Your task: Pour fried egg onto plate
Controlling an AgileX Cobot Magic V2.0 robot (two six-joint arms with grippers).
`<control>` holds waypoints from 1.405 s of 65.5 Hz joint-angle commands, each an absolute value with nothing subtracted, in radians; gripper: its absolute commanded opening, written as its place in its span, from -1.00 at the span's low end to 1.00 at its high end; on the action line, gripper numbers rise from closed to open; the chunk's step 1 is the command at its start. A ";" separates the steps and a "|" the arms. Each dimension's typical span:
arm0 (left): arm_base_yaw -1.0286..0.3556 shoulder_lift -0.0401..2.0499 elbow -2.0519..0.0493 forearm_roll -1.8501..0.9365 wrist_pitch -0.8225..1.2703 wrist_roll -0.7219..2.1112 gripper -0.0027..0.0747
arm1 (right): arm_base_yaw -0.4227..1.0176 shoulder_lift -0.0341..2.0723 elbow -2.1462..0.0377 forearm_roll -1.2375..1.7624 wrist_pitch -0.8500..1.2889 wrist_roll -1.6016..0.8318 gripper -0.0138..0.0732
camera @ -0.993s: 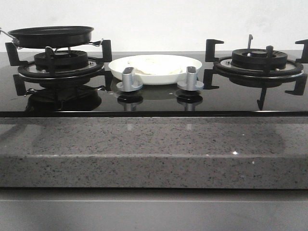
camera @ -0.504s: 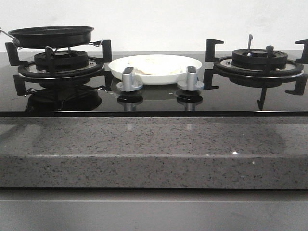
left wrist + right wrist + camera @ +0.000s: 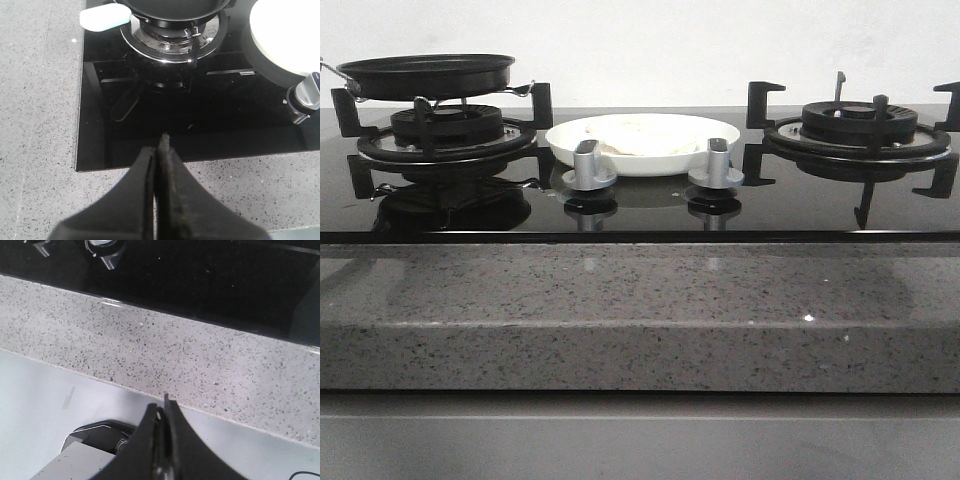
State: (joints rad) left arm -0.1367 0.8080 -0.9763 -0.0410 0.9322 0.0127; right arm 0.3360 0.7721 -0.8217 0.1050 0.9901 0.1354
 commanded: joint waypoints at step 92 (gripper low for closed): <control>-0.024 -0.017 0.010 -0.053 -0.085 0.019 -0.98 | 0.336 0.767 -0.846 0.098 0.945 0.124 -0.93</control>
